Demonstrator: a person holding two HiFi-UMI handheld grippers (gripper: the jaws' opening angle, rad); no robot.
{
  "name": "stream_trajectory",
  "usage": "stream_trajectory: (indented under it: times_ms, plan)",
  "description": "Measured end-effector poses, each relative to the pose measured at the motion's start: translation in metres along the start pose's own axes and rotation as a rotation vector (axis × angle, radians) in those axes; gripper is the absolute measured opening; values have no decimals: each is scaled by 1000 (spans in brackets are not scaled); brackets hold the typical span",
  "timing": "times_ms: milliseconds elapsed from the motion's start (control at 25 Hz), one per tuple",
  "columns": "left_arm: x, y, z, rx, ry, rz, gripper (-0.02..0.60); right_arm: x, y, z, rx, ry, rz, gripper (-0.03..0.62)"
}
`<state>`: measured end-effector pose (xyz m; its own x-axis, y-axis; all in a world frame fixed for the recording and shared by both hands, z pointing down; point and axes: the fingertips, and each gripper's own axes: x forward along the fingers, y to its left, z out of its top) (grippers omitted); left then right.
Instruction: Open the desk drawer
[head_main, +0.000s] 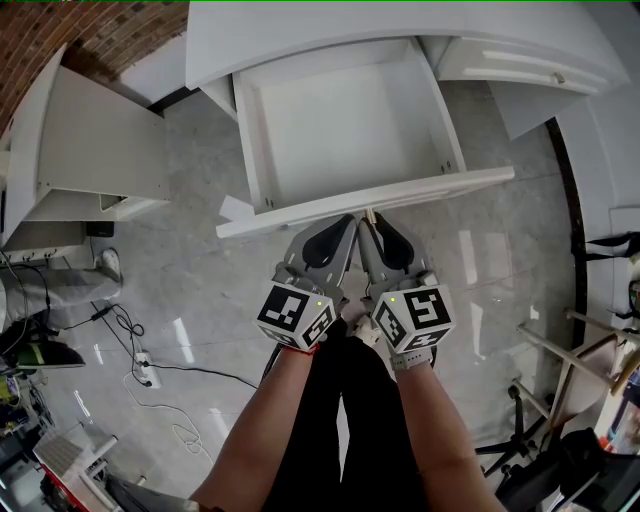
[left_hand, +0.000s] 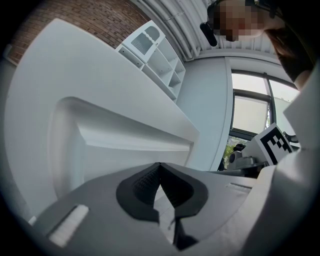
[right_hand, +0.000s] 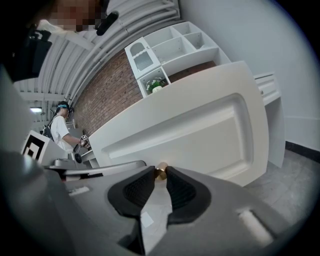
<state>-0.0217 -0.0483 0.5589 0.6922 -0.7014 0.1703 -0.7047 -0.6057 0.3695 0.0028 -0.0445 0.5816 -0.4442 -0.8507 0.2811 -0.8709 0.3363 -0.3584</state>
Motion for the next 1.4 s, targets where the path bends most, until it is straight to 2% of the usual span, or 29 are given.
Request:
stream_trajectory:
  times_ms: [680,880,1120,1240,1320,1400]
  plan:
    - [-13,-11,-10,-12,4,11,2,-16,5,-9,-13,11,6,71]
    - [-14,-10,-18,-10,29,-8,2,-16,5,-8,-4,19,-5,74]
    - [-25,-15,-19,-3,62,-15,2,-30,6,-10,-25,65,36,80]
    - [-33,-23,-11,8,75,-20,2,-49,6,-3,-64,63,60,65]
    - [-43,-30,-4,19,84,-21,2,-63,8,7,-84,57,65,13]
    - [-51,-36,6,43,87,-18,2,-73,9,18,-91,53,67,3]
